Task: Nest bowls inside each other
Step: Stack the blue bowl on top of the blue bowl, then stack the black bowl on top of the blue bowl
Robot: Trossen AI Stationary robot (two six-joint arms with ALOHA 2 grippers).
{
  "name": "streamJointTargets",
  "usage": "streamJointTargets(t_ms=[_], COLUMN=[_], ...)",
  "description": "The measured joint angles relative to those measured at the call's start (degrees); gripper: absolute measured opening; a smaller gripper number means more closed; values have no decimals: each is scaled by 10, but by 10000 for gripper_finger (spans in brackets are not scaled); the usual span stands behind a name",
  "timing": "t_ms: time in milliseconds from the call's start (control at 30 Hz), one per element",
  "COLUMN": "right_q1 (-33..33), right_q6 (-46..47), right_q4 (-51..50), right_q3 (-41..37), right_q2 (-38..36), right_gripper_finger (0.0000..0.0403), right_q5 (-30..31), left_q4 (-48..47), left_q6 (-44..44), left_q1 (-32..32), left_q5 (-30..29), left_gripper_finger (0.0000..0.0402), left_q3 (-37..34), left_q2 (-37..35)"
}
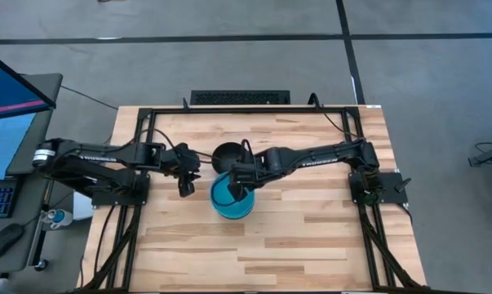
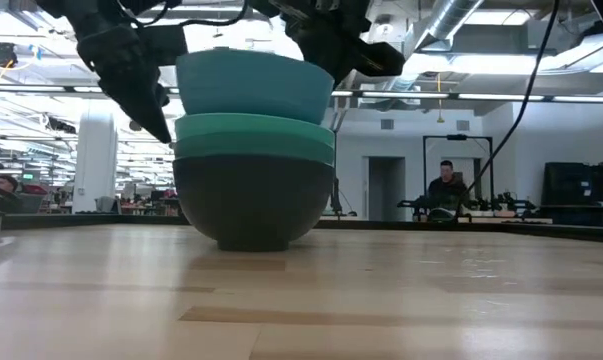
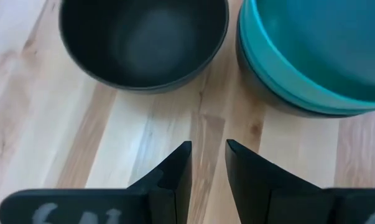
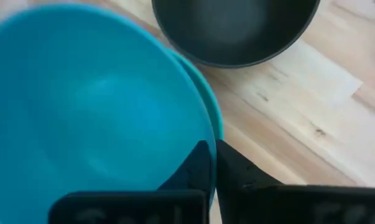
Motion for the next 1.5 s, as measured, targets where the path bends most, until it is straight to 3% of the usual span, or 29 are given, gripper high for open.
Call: streamJointTargets(t_ms=[133, 367, 1100, 1300, 1500], right_q1=[-4, -4, 5, 1, 3], right_q6=[-4, -5, 8, -4, -7], right_q4=[-1, 30, 56, 64, 37], right_q3=[0, -23, -68, -47, -13], right_q2=[0, -1, 0, -9, -9], right_gripper_finger=[15, 59, 52, 104, 208], right_q5=[0, -19, -43, -22, -31], left_q4=[30, 37, 36, 42, 42], left_q6=[0, 6, 6, 11, 14], left_q1=[-2, -2, -2, -2, -2], left_q5=[0, 5, -2, -4, -5], left_gripper_finger=[88, 88, 88, 88, 88], left_q3=[0, 0, 0, 0, 0], left_q2=[13, 14, 14, 14, 14])
